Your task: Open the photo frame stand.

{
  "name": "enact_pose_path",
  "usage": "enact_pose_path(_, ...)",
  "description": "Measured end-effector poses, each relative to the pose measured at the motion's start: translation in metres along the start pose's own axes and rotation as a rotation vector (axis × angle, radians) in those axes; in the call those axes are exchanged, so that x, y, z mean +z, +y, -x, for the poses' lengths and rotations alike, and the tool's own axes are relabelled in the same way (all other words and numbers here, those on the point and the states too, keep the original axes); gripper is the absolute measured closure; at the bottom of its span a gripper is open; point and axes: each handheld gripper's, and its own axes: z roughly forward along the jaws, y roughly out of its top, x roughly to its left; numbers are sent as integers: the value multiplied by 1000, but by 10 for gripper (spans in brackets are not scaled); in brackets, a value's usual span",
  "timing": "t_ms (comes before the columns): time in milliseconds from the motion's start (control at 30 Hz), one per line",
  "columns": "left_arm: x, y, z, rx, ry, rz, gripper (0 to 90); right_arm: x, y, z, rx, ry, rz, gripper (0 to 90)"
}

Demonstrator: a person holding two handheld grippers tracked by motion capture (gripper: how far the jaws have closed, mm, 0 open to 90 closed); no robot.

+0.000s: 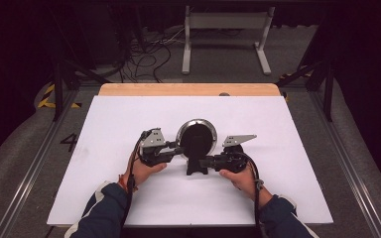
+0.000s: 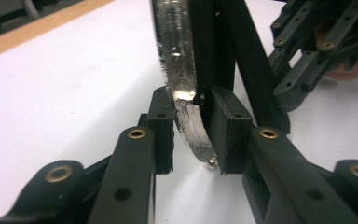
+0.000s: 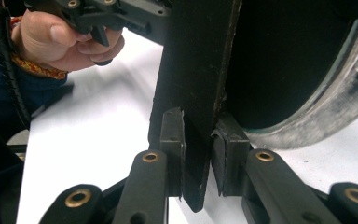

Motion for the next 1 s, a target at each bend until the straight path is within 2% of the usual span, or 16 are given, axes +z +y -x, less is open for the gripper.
enact_pose_path(67,0,1,2,28,31,-1,737,-1,1,-2,-11,-3,-2,761)
enact_pose_path(200,0,2,4,51,59,-2,741,-1,1,-2,-15,-4,-6,758)
enact_pose_path(433,0,1,6,62,103,-1,747,-2,1,-4,-26,-2,-12,755)
enact_pose_path(600,1,2,9,93,136,-3,745,-3,1,-6,-29,-2,-13,753)
enact_pose_path(767,2,1,11,114,155,-10,743,-4,-1,-7,-29,-3,-20,750)
enact_pose_path(1000,5,-2,13,114,164,0,728,-1,-2,-11,-58,-23,-47,752)
